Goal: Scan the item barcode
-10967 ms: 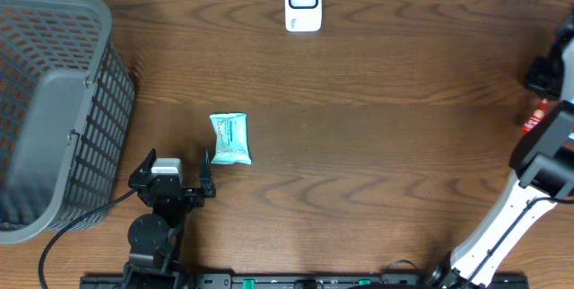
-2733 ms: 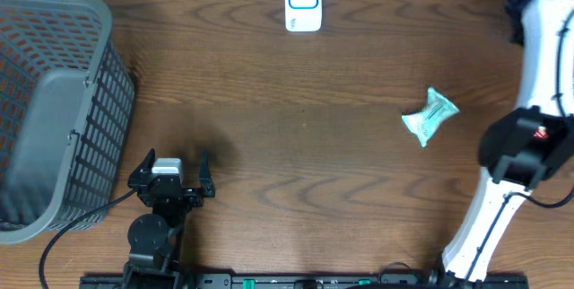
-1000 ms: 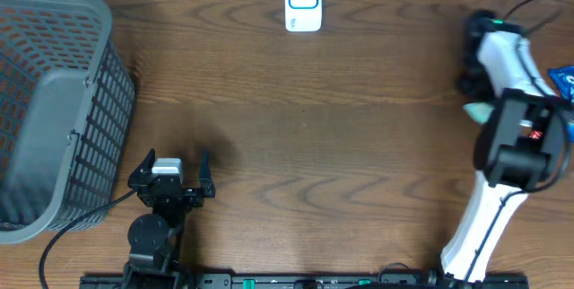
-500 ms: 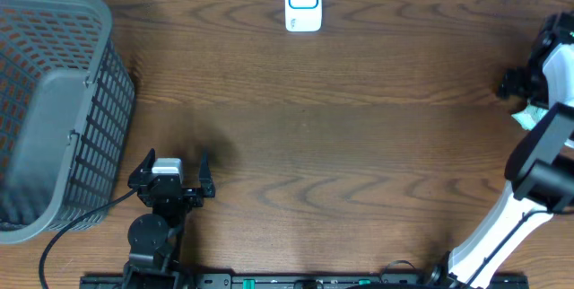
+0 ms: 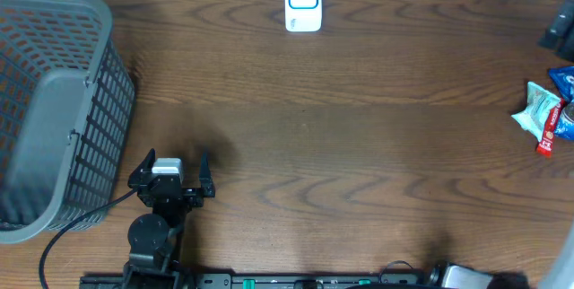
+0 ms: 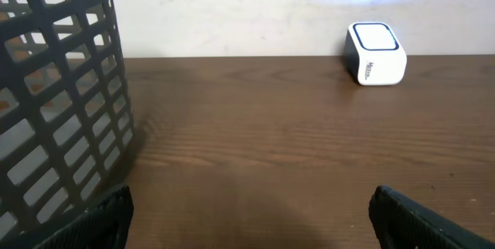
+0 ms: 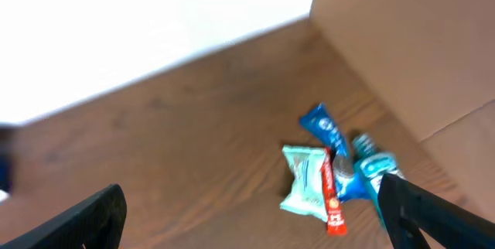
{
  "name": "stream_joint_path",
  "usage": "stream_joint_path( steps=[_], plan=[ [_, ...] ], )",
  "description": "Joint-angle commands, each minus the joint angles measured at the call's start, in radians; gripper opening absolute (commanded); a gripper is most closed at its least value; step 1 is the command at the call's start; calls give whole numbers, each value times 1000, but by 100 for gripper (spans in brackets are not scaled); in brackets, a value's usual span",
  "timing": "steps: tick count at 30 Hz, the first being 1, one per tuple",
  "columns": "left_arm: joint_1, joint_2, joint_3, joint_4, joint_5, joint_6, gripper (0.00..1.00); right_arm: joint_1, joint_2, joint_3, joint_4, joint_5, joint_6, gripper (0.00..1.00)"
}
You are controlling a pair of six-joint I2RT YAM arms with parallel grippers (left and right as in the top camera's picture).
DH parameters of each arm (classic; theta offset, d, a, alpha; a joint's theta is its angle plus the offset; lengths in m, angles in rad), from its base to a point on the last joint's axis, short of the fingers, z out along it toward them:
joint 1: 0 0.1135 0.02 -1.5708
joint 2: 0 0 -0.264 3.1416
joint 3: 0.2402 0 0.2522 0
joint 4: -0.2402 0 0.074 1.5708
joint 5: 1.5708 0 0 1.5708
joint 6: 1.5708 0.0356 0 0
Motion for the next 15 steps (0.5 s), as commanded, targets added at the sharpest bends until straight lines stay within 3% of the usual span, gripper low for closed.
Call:
stream_joint_path(
  steps=[1,9,15],
  plan=[
    [1,0,-32,-11,-15,6,98,0,-63,-2,-7,-15,-1,99],
    [1,0,-32,-11,-15,6,98,-1,-225,-2,-14,2,-2,99],
    [1,0,-32,-11,-15,6,98,14,-364,-2,-144,16,-1,99]
  ],
)
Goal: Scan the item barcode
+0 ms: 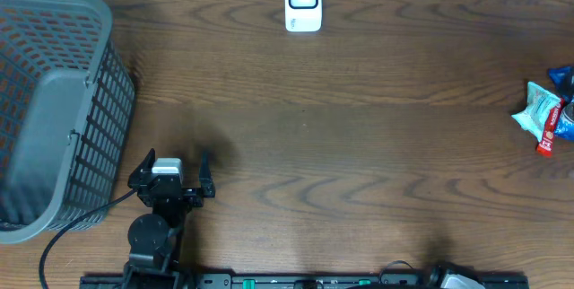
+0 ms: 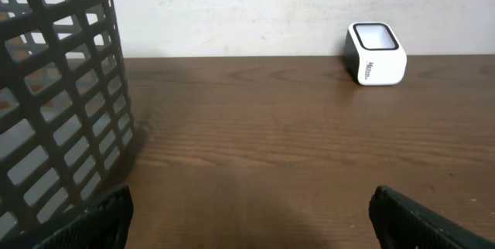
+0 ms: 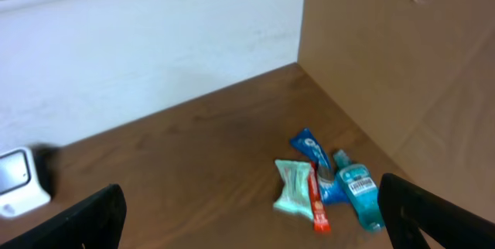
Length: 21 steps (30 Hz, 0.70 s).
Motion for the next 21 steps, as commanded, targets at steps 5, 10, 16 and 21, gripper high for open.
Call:
stream_joint_path(
  steps=[5,10,16,21],
  plan=[
    [1,0,-32,-11,-15,6,98,91,-213,-19,58,-7,7,99],
    [1,0,-32,-11,-15,6,98,188,-386,-56,117,-12,7,99],
    [1,0,-32,-11,-15,6,98,214,-592,-221,293,-47,7,99],
    [1,0,-32,-11,-15,6,98,238,-751,-489,506,-99,7,99]
  ],
)
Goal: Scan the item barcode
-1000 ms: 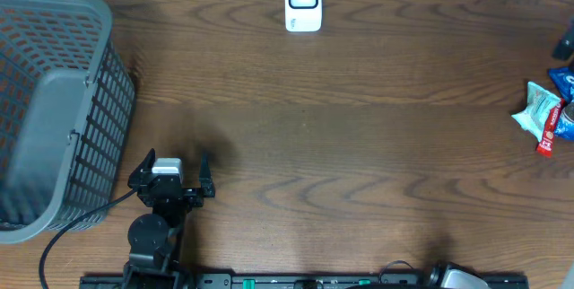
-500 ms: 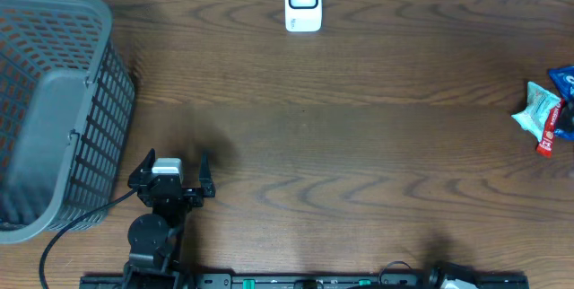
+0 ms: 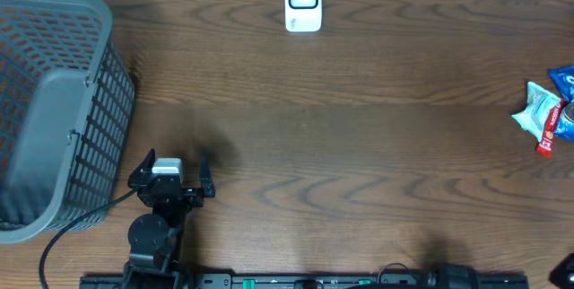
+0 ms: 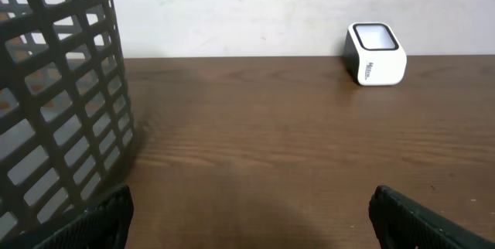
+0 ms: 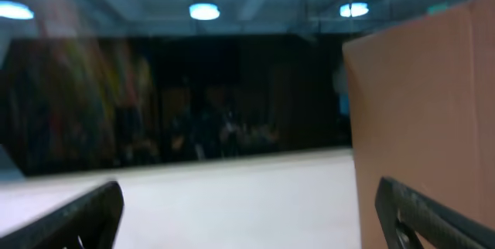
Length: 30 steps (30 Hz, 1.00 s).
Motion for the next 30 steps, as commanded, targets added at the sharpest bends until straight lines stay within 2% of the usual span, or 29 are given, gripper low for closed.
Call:
stream_joint_path(
  steps=[1,9,15,24,30],
  plan=[
    [1,0,-32,-11,-15,5,98,40,-69,-188,93,-51,7,99],
    [1,0,-32,-11,-15,5,98,118,-264,-689,452,-65,70,99],
    [1,0,-32,-11,-15,5,98,129,-317,-997,706,-64,104,99],
    [1,0,-32,-11,-15,5,98,167,-412,-1318,746,45,104,99],
    [1,0,-32,-11,-15,5,98,180,-408,-1470,816,82,92,99]
  ],
)
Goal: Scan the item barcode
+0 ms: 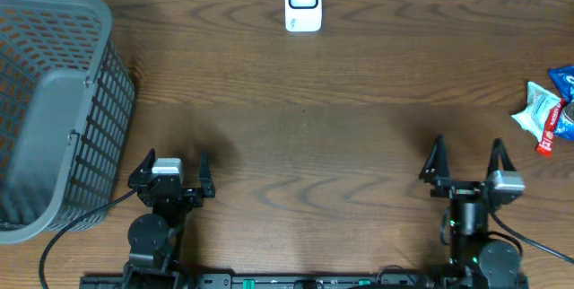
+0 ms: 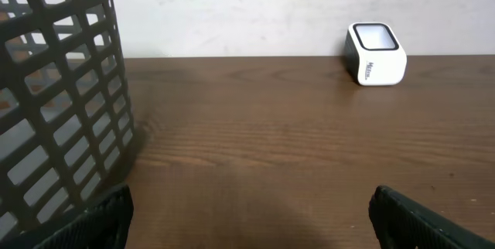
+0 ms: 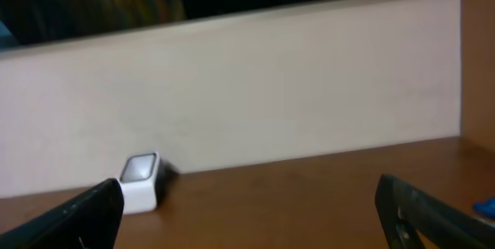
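A white barcode scanner [image 1: 303, 3] stands at the table's far middle edge; it also shows in the left wrist view [image 2: 376, 53] and the right wrist view [image 3: 141, 182]. A small pile of packets and a bottle [image 1: 551, 109] lies at the right edge. My left gripper [image 1: 173, 165] rests open near the front left, nothing between its fingers [image 2: 93, 222]. My right gripper [image 1: 466, 156] sits open at the front right, also holding nothing, well short of the pile.
A tall grey mesh basket [image 1: 54, 109] fills the left side, close beside my left gripper. A white wall [image 2: 255, 9] backs the table, and a brown panel [image 3: 478, 56] stands at the right.
My right arm has come back into the overhead view and rests at the front right, open, its camera now looking level across the table at the scanner. The left arm has not moved.
My right gripper was first up near the pile at the right edge, looking down on it. Then it was out of the overhead view, looking from farther back, then off at the room. Now it rests at the front right. The pile, scanner and left arm stayed put.
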{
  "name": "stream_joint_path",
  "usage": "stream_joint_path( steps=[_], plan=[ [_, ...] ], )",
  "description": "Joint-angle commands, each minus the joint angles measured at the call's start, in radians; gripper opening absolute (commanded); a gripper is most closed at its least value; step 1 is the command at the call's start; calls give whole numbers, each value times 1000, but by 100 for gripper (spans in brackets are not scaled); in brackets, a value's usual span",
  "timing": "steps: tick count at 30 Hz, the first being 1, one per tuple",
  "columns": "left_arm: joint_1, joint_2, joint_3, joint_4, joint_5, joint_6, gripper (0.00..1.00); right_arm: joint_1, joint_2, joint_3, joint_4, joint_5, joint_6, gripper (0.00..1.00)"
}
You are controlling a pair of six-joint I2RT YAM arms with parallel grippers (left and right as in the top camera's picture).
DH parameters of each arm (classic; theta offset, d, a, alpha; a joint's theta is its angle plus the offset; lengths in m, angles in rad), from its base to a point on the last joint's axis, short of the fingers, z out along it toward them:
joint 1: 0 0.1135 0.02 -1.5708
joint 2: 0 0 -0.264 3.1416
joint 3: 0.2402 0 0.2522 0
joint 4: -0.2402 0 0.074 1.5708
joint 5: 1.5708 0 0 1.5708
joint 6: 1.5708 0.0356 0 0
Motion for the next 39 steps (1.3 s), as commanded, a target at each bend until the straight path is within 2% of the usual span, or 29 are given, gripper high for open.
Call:
stream_joint_path(
  steps=[1,9,35,39],
  plan=[
    [1,0,-32,-11,-15,6,98,19,-10,-66,8,57,2,99],
    [1,0,-32,-11,-15,6,98,43,-10,-64,-197,109,-61,99],
    [1,-3,-32,-10,-15,6,98,43,-9,-64,-195,104,-76,99],
    [25,-6,-38,-1,-23,42,98,43,-9,-64,-195,103,-76,99]
  ],
)
